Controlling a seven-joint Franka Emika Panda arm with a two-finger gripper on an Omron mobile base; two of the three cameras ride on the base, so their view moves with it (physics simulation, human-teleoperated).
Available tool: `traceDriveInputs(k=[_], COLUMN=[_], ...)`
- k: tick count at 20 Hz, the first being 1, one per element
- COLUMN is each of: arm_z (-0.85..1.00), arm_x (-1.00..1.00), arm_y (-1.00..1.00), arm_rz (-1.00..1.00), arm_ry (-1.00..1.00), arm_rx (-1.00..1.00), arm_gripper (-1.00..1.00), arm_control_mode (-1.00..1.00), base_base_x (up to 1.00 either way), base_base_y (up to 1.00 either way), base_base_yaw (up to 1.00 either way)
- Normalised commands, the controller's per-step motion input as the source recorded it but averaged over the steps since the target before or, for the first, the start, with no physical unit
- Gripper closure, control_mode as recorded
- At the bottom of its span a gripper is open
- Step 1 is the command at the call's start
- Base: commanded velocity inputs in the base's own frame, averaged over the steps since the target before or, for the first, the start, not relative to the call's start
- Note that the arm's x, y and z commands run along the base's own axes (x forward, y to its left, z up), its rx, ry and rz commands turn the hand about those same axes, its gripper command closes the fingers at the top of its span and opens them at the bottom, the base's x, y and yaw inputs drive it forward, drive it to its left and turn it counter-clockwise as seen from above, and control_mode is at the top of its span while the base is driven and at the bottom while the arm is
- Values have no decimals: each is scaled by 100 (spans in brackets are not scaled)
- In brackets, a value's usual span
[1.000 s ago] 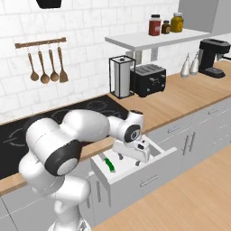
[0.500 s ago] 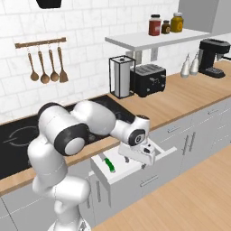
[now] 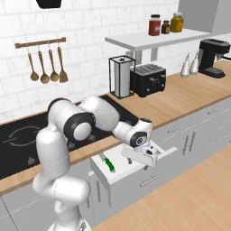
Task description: Pick up the knife from the drawer and place it on the cutting board. Then place the meat from the plate to the cutting board.
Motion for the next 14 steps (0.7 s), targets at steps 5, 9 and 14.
traceDriveInputs(k=[5, 9, 14], arm_z=[-31, -34, -36], arm_x=[13, 0, -38], arm_y=[-7, -22, -58], arm_rz=[0, 0, 0], arm_ry=[2, 4, 3], arm_rx=[0, 0, 3], arm_gripper=[-100, -100, -100], arm_control_mode=[-100, -100, -100], base_base_x=[0, 0, 0], base_base_y=[0, 0, 0], base_base_yaw=[0, 0, 0])
